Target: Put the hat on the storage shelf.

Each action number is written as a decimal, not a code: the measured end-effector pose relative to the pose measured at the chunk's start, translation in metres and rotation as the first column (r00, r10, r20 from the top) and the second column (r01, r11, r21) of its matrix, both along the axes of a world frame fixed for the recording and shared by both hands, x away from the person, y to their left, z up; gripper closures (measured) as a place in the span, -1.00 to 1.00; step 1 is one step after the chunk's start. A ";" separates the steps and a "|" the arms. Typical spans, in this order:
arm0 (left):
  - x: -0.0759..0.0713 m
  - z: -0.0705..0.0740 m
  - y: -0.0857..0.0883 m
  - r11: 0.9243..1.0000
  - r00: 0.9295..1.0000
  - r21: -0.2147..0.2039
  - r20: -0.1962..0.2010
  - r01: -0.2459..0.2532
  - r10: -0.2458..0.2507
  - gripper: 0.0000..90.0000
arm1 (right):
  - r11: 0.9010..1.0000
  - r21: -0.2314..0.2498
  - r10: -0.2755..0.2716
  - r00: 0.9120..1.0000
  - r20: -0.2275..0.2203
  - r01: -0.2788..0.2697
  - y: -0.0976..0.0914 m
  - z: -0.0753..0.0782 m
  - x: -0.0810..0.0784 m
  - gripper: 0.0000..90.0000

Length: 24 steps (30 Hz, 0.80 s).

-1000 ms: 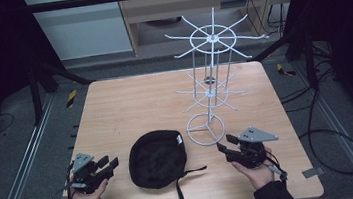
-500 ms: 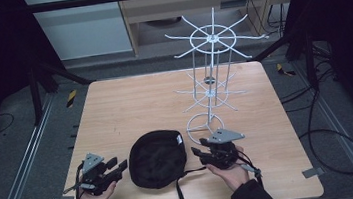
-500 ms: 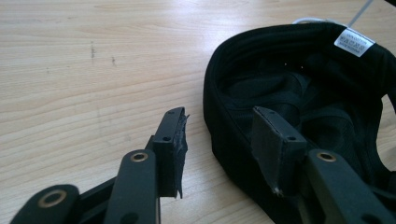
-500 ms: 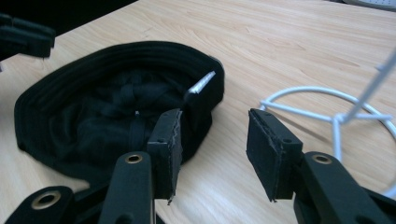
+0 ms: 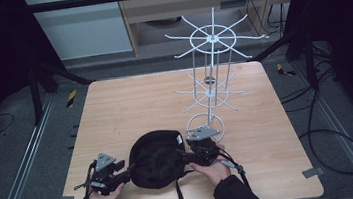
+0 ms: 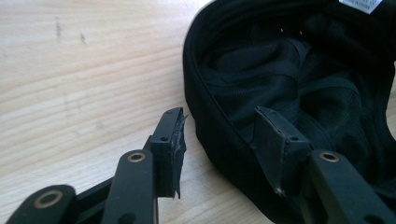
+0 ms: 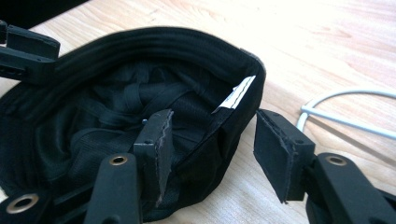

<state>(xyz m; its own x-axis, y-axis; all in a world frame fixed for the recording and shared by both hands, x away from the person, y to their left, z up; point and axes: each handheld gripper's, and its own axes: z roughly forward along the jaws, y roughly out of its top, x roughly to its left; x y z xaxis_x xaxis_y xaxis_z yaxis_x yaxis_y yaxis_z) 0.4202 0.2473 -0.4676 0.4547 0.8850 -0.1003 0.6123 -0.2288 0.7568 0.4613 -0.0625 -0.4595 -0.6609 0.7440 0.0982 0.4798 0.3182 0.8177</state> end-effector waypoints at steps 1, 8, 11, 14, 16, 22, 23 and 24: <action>0.000 -0.001 -0.002 1.000 1.000 0.005 -0.008 -0.002 0.002 0.19 | 1.000 -0.004 -0.001 1.000 -0.007 0.001 0.001 -0.001 0.000 0.06; 0.006 -0.010 -0.009 0.999 0.999 0.049 -0.049 0.002 0.000 0.34 | 0.999 -0.033 -0.006 0.998 -0.056 0.004 0.003 -0.012 0.004 0.15; 0.007 -0.011 -0.010 0.998 0.998 0.061 -0.060 -0.010 0.014 0.42 | 0.999 -0.035 0.005 0.998 -0.066 -0.007 0.003 -0.014 0.006 0.31; 0.009 -0.013 -0.008 0.997 0.997 0.070 -0.073 -0.028 0.033 0.52 | 0.999 -0.043 0.004 0.997 -0.077 -0.007 0.004 -0.015 0.005 0.59; 0.011 -0.014 -0.006 0.997 0.996 0.061 -0.081 -0.037 0.042 0.58 | 0.999 -0.038 0.006 0.998 -0.067 -0.008 0.004 -0.014 0.005 0.77; 0.017 -0.014 -0.005 0.997 0.995 0.044 -0.064 -0.071 0.073 0.72 | 1.000 0.002 0.028 0.998 0.056 -0.028 0.005 0.004 -0.001 0.84; 0.019 -0.013 -0.006 0.996 0.995 0.036 -0.060 -0.080 0.082 0.73 | 0.999 0.014 0.033 0.996 0.086 -0.035 0.007 0.009 -0.003 0.85; 0.020 -0.013 -0.006 0.996 0.995 0.030 -0.056 -0.085 0.086 0.74 | 0.999 0.018 0.040 0.994 0.105 -0.042 0.008 0.012 -0.004 0.85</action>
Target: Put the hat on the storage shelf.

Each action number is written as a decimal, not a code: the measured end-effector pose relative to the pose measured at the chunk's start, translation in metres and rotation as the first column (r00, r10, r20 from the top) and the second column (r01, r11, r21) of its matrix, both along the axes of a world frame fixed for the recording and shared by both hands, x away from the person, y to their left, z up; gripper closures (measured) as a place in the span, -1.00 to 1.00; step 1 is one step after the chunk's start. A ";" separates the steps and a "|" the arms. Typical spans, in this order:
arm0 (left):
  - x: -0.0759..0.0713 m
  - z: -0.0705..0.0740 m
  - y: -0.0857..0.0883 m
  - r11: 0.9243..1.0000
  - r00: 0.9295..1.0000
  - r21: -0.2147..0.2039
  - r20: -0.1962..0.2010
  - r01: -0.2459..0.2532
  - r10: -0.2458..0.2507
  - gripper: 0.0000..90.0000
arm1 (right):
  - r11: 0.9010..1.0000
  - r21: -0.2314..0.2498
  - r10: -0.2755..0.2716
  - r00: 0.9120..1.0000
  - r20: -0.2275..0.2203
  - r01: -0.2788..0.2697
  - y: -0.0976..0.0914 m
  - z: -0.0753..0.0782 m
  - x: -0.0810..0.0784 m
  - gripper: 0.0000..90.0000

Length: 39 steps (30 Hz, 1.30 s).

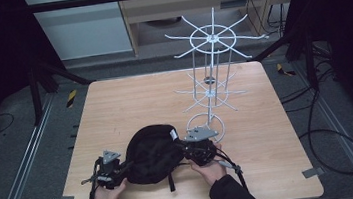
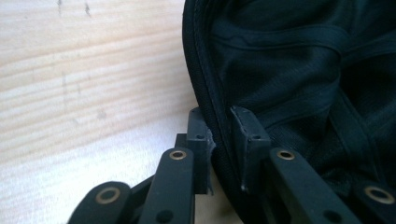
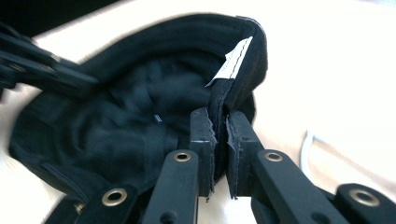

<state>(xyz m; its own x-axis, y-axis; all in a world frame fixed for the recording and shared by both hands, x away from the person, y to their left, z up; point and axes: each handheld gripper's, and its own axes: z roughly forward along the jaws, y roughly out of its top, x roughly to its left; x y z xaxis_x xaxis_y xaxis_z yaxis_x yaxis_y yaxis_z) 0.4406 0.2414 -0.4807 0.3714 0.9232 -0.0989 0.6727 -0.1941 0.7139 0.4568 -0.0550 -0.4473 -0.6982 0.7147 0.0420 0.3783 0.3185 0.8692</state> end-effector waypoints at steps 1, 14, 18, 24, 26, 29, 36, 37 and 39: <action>0.002 0.000 -0.001 1.000 1.000 -0.006 0.004 -0.007 0.007 0.74 | 1.000 0.003 0.010 1.000 0.026 -0.010 0.001 0.005 -0.001 0.85; 0.028 -0.011 -0.019 0.994 1.000 -0.112 0.016 0.002 0.000 0.75 | 0.992 -0.002 0.125 0.971 0.205 -0.127 0.014 0.040 -0.017 0.86; 0.030 -0.015 -0.026 0.993 0.999 -0.114 0.018 0.030 -0.028 0.72 | 0.990 -0.005 0.139 0.966 0.220 -0.141 0.014 0.044 -0.018 0.86; 0.031 -0.017 -0.032 0.992 0.998 -0.103 0.010 0.068 -0.067 0.67 | 0.987 -0.048 0.163 0.962 0.219 -0.156 0.013 0.046 -0.021 0.86; 0.031 -0.016 -0.029 0.991 0.997 -0.113 -0.006 0.075 -0.076 0.61 | 0.986 -0.069 0.161 0.962 0.221 -0.150 0.011 0.044 -0.023 0.86; 0.030 -0.012 -0.026 0.990 0.996 -0.111 -0.005 0.086 -0.087 0.45 | 0.989 -0.074 0.139 0.966 0.219 -0.125 0.005 0.042 -0.023 0.86; 0.020 0.019 -0.011 0.986 0.994 -0.135 0.061 0.096 -0.088 0.18 | 0.994 -0.066 0.095 0.970 0.222 -0.082 -0.004 0.041 -0.022 0.86; 0.017 0.024 -0.009 0.986 0.994 -0.142 0.071 0.090 -0.081 0.17 | 0.995 -0.064 0.091 0.971 0.221 -0.079 -0.005 0.041 -0.022 0.86; 0.013 0.036 -0.005 0.979 0.993 -0.179 0.087 0.095 -0.080 0.18 | 0.995 -0.065 0.083 0.972 0.219 -0.070 -0.006 0.039 -0.023 0.86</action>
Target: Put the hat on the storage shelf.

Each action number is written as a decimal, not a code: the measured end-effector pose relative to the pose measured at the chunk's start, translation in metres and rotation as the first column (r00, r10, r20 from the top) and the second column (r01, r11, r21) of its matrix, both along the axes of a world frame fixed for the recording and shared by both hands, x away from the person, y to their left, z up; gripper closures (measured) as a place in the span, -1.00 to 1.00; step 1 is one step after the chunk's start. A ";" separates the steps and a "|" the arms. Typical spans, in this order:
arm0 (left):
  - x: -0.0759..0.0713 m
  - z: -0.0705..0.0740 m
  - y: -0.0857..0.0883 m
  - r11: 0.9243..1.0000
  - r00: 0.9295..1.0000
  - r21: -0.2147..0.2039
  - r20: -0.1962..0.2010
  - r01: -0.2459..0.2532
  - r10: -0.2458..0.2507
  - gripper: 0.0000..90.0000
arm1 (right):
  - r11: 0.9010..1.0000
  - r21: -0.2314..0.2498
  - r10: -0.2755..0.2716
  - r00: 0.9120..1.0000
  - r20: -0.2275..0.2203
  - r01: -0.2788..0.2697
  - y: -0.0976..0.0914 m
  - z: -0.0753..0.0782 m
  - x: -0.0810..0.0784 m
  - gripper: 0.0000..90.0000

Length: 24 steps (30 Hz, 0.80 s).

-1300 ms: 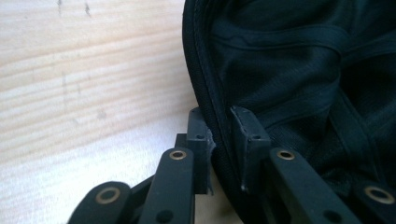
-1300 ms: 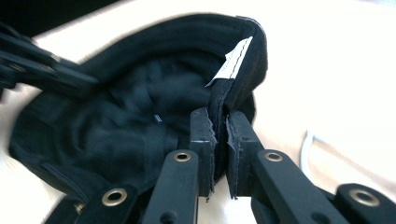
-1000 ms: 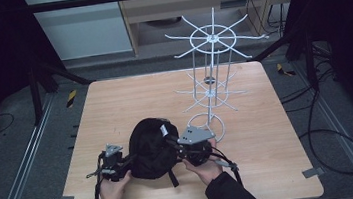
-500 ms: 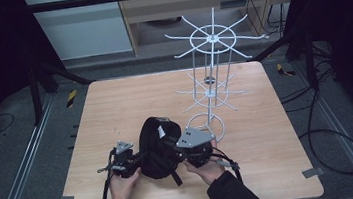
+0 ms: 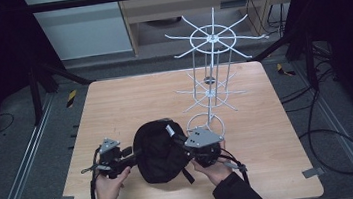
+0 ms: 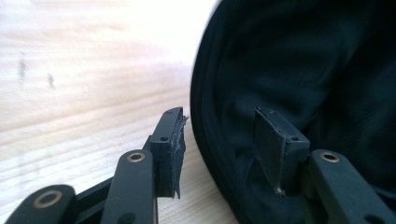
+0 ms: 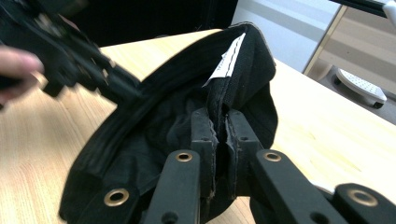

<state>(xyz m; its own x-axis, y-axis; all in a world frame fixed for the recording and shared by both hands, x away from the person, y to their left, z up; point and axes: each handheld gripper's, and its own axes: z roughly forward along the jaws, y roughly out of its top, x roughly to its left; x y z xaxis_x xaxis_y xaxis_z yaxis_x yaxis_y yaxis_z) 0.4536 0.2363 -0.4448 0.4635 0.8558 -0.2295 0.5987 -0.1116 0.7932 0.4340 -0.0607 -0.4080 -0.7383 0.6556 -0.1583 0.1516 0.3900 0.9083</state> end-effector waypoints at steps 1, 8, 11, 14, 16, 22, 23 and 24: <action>-0.003 0.007 0.000 1.000 1.000 -0.022 0.014 0.004 -0.004 0.18 | 1.000 -0.001 0.000 1.000 -0.001 0.000 0.000 -0.001 0.000 0.86; -0.015 0.037 -0.019 0.997 0.995 -0.041 0.082 0.064 -0.060 0.18 | 1.000 -0.009 -0.013 1.000 -0.006 0.013 0.000 -0.004 -0.001 0.86; -0.015 0.044 -0.029 0.996 0.992 -0.044 0.103 0.075 -0.070 0.16 | 1.000 -0.013 -0.016 1.000 -0.009 0.016 -0.001 -0.006 -0.001 0.86; -0.013 0.047 -0.038 0.994 0.991 -0.062 0.100 0.092 -0.086 0.13 | 1.000 -0.018 -0.015 1.000 -0.011 0.015 -0.002 -0.007 -0.001 0.86; -0.012 0.050 -0.042 0.992 0.990 -0.072 0.104 0.100 -0.093 0.11 | 1.000 -0.019 -0.010 1.000 -0.011 0.010 -0.002 -0.007 -0.002 0.86; -0.008 0.065 -0.060 0.988 0.985 -0.086 0.127 0.127 -0.116 0.03 | 0.999 -0.033 0.000 1.000 -0.009 -0.001 0.000 -0.009 -0.004 0.86; -0.007 0.066 -0.064 0.989 0.985 -0.081 0.130 0.128 -0.117 0.01 | 0.999 -0.033 0.002 1.000 -0.009 -0.002 0.001 -0.010 -0.004 0.86; -0.006 0.068 -0.068 0.989 0.985 -0.079 0.131 0.126 -0.115 -0.02 | 0.999 -0.031 0.005 1.000 -0.010 -0.005 0.001 -0.010 -0.004 0.86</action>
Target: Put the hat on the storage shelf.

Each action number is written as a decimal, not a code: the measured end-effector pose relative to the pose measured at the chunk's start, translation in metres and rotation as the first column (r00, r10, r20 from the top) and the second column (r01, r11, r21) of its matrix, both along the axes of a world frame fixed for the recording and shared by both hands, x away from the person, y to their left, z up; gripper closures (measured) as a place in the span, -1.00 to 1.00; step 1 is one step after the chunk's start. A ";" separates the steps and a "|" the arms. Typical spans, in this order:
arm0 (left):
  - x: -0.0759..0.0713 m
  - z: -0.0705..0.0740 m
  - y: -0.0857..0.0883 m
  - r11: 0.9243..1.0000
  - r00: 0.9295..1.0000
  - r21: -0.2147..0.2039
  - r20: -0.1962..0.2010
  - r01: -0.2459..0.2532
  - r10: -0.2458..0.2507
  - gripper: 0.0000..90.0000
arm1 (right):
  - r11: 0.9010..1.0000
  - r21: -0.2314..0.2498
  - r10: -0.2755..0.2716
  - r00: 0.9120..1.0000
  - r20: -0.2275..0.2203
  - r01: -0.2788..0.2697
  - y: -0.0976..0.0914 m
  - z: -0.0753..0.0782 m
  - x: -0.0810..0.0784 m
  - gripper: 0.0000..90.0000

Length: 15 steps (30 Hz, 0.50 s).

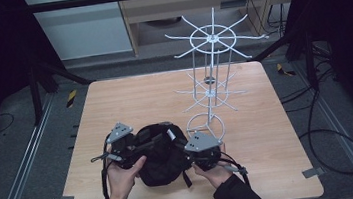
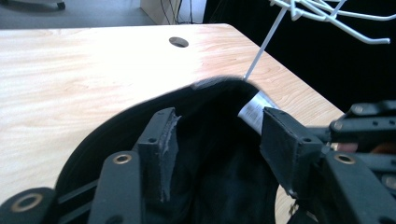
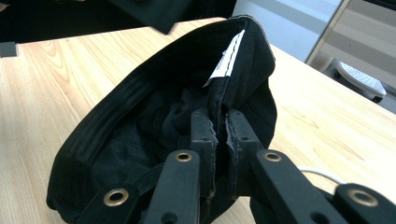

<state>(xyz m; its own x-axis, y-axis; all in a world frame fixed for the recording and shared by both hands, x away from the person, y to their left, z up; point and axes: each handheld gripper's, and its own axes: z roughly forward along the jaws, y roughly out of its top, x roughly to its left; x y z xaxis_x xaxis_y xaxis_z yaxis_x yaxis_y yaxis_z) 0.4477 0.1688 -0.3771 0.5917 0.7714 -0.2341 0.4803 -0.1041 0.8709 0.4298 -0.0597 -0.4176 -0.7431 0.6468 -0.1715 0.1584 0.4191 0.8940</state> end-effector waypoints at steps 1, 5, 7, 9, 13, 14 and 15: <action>0.002 0.001 -0.004 1.000 1.000 0.000 -0.002 -0.002 0.002 -0.04 | 1.000 -0.003 0.001 1.000 0.002 -0.001 0.000 0.000 0.000 0.86; 0.008 0.002 -0.013 1.000 1.000 -0.008 -0.021 -0.005 0.005 -0.08 | 1.000 -0.004 0.008 1.000 0.001 -0.008 0.002 -0.001 -0.001 0.86; 0.011 0.001 -0.017 1.000 0.999 -0.004 -0.031 -0.011 0.011 -0.10 | 1.000 -0.001 0.011 1.000 0.001 -0.011 0.002 -0.001 -0.001 0.86; 0.013 0.000 -0.020 1.000 0.999 -0.003 -0.045 -0.022 0.022 -0.12 | 1.000 -0.001 0.013 1.000 0.004 -0.013 0.003 -0.001 -0.001 0.86; 0.012 -0.003 -0.024 0.999 0.998 0.008 -0.051 -0.032 0.032 -0.17 | 1.000 0.001 0.017 1.000 0.001 -0.017 0.004 -0.003 -0.001 0.86; 0.012 -0.003 -0.024 0.999 0.998 0.010 -0.053 -0.033 0.033 -0.18 | 1.000 -0.001 0.018 1.000 -0.001 -0.018 0.004 -0.003 -0.001 0.86; 0.012 -0.004 -0.024 0.999 0.998 0.009 -0.058 -0.035 0.035 -0.19 | 1.000 -0.001 0.019 1.000 -0.001 -0.019 0.005 -0.003 -0.001 0.86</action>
